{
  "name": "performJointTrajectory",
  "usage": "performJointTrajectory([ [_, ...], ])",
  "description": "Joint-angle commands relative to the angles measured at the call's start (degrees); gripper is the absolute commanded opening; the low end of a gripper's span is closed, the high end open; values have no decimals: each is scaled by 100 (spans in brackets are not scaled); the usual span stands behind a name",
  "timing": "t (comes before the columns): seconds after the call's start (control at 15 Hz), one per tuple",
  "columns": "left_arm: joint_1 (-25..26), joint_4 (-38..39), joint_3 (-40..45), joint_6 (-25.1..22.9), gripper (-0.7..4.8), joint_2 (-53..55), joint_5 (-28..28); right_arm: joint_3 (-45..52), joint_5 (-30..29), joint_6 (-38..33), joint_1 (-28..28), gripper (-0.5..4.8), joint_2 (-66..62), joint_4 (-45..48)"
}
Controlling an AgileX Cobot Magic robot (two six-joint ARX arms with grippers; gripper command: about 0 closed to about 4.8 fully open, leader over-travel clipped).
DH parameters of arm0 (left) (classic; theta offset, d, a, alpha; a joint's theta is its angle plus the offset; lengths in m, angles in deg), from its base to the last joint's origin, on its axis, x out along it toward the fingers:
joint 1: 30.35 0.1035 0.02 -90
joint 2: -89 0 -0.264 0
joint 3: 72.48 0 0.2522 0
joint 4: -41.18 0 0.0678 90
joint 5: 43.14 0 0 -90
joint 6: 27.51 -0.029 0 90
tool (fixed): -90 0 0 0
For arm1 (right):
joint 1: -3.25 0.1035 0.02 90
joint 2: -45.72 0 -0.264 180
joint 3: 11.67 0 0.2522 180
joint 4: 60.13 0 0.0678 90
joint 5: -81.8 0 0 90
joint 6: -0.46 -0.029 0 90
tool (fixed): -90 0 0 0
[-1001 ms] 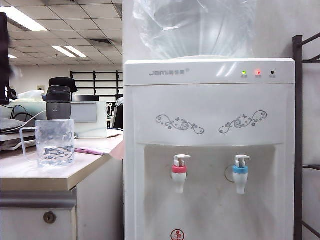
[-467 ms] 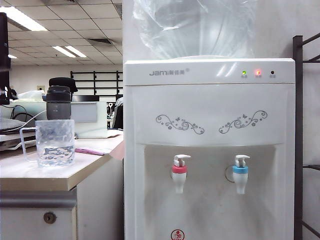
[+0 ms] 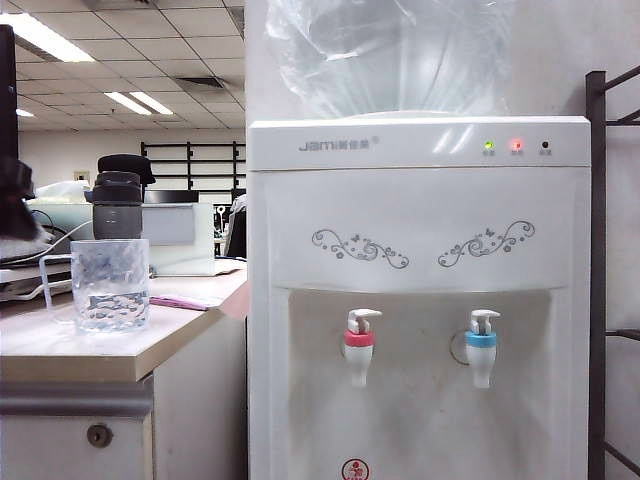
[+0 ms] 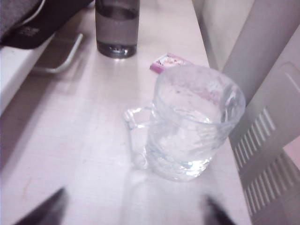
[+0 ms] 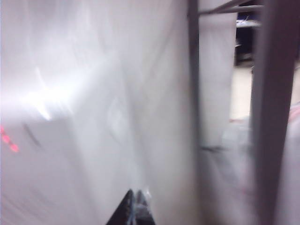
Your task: Pick up the plastic mug from the left desk, go to the hot water outlet of the water dispenser, press the vertical switch to get some water, then put the mug back on the desk.
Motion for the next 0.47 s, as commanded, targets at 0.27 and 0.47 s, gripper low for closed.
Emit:
performJointTrajectory([
  [0.27, -11, -1106, -22, 0, 403, 841, -22, -28, -1816, -1088, 7, -1, 2, 1475],
  [0.47, -11, -1906, -22, 7, 403, 1510, -17, -293, -2026, -1425, 52, -2, -9, 1032],
])
